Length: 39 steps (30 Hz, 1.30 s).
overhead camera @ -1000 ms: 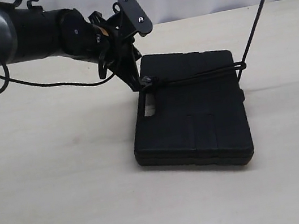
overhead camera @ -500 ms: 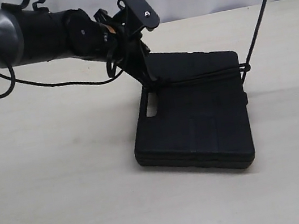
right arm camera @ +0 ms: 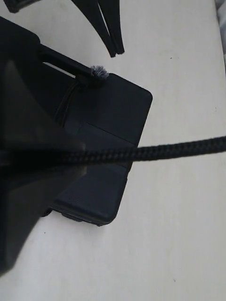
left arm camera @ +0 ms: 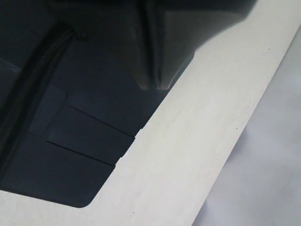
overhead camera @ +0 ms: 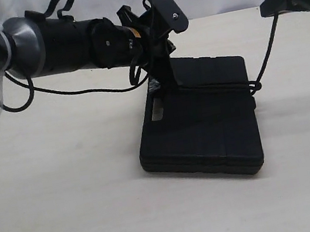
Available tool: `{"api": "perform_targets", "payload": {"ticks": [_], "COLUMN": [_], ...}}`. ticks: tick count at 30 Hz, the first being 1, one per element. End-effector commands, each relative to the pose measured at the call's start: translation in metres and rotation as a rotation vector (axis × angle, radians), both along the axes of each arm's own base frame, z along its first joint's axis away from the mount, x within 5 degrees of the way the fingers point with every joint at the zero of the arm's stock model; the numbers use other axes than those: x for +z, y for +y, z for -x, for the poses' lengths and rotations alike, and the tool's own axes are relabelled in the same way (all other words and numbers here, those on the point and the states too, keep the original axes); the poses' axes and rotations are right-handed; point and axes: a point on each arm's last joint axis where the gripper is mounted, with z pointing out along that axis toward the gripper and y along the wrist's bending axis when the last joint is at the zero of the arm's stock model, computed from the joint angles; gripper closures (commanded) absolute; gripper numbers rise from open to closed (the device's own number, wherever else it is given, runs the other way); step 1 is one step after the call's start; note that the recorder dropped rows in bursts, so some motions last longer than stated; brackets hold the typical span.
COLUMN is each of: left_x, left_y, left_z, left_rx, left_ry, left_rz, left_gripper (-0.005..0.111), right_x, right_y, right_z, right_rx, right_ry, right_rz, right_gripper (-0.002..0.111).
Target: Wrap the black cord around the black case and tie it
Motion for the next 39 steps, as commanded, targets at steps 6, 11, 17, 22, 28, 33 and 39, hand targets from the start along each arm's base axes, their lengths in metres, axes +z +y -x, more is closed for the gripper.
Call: {"api": "perform_targets", "payload": {"ticks": [6, 11, 17, 22, 28, 33, 39], "left_x": [-0.014, -0.025, -0.035, -0.039, -0.059, -0.067, -0.064], "left_y": [-0.014, -0.02, -0.029, -0.045, -0.063, -0.065, -0.065], "left_z": [0.004, 0.005, 0.011, 0.027, 0.042, 0.044, 0.044], "left_rx": [-0.006, -0.018, -0.048, -0.149, -0.214, -0.245, -0.244], "left_ry": [-0.013, -0.033, -0.037, -0.068, -0.085, -0.105, -0.113], "left_rz": [0.012, 0.003, -0.018, -0.076, -0.107, -0.139, -0.134], "left_gripper": [0.107, 0.107, 0.107, 0.107, 0.107, 0.107, 0.107], "right_x": [0.019, 0.018, 0.018, 0.018, 0.018, 0.018, 0.018], "right_y": [-0.004, -0.004, -0.004, -0.004, -0.004, -0.004, -0.004], "right_z": [0.012, 0.011, 0.011, 0.011, 0.011, 0.011, 0.011], "right_rx": [0.005, 0.003, 0.003, -0.006, -0.006, -0.006, -0.006], "right_ry": [-0.075, -0.077, -0.077, -0.072, -0.072, -0.072, -0.076], "right_rz": [0.074, 0.079, 0.079, 0.07, 0.07, 0.07, 0.073], "right_gripper": [0.104, 0.104, 0.104, 0.104, 0.104, 0.104, 0.104]}}
